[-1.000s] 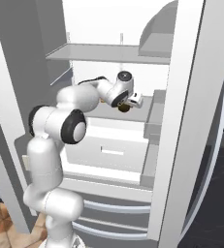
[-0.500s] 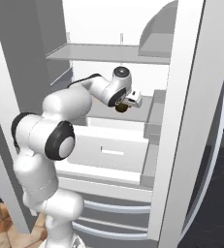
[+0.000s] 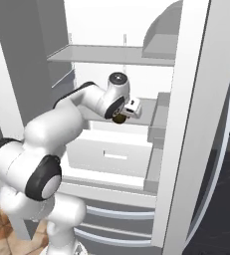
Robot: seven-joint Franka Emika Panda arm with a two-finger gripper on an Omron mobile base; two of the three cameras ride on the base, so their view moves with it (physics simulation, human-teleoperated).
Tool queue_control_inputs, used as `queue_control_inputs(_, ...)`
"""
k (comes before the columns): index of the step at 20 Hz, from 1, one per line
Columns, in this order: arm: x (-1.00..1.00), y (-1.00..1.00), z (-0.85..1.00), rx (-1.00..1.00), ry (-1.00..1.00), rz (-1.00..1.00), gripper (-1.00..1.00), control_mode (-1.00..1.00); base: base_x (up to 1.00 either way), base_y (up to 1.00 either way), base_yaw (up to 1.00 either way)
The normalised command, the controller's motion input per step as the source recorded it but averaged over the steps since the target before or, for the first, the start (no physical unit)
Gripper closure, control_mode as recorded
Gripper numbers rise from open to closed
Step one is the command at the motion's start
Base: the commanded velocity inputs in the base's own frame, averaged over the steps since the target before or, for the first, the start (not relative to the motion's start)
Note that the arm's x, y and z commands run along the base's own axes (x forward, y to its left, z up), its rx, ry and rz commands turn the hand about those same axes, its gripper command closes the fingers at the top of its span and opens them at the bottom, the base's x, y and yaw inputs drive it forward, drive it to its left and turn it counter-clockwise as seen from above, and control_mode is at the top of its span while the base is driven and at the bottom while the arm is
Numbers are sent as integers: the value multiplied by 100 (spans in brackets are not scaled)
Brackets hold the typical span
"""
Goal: Pick avocado from the fridge and place it on the plate on the counter.
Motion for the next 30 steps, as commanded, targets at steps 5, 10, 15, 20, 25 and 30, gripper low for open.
queue_control_inputs(5, -91, 3, 45, 0, 0, 0, 100, -100, 0, 0, 0)
queue_control_inputs(10, -87, 9, 47, 0, 2, 0, 100, -100, 0, 0, 0)
queue_control_inputs(15, -99, 11, 42, 0, 4, -1, 100, -100, 0, 0, 0)
queue_control_inputs(20, -100, 8, 28, 0, 10, -4, 100, -100, 0, 0, 0)
queue_control_inputs(25, -100, 23, 15, -2, 10, -6, 100, -100, 0, 0, 0)
queue_control_inputs(30, -100, 21, 0, -5, 7, -5, 100, -100, 0, 0, 0)
